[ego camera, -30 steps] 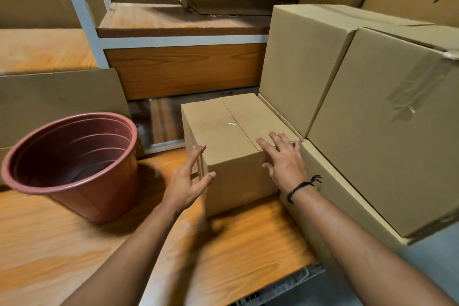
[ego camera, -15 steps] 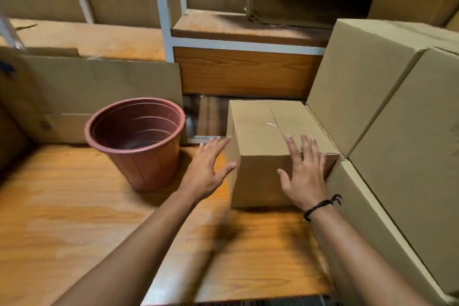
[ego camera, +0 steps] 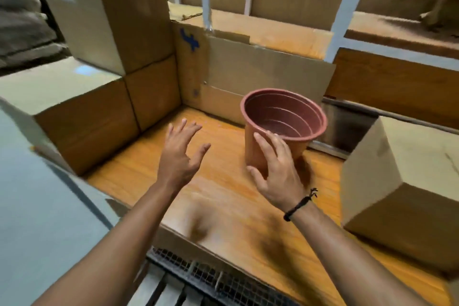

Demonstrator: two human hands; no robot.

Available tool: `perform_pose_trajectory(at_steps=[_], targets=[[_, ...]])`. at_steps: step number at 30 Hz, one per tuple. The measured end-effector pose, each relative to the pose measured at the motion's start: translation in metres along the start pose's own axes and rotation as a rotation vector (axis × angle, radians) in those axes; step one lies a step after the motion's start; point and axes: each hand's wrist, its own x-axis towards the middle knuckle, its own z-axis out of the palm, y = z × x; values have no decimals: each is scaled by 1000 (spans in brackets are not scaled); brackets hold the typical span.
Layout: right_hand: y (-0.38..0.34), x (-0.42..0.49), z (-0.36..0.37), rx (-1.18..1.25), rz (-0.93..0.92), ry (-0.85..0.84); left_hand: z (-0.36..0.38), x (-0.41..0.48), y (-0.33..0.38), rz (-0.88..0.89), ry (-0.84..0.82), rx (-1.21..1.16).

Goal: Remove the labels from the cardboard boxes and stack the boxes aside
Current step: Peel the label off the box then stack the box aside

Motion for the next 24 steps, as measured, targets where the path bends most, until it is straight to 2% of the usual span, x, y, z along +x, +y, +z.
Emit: perform_pose_trajectory(at_steps=[5, 8, 10, 13, 15, 20, 24], targets=[[-83, 56, 96, 53, -23, -104, -116, 11, -113, -30, 237, 242], [-131, 91, 146, 121, -18, -162, -177, 20, -184, -106, 316, 365], [-161, 112, 175, 163, -16, -186, -210, 25, -225, -191, 305, 387], [-197, 136, 212, 200, 5, -245, -232, 28, -271, -421, 158, 294], [-217, 150, 229, 207, 4, -302, -233, 30, -291, -510, 73, 254], [-242, 185, 252, 185, -16, -394, -226, 42, -305, -575, 114, 239], [-242, 210, 267, 279, 45, -432, -234, 35, -308, -564, 117, 214]])
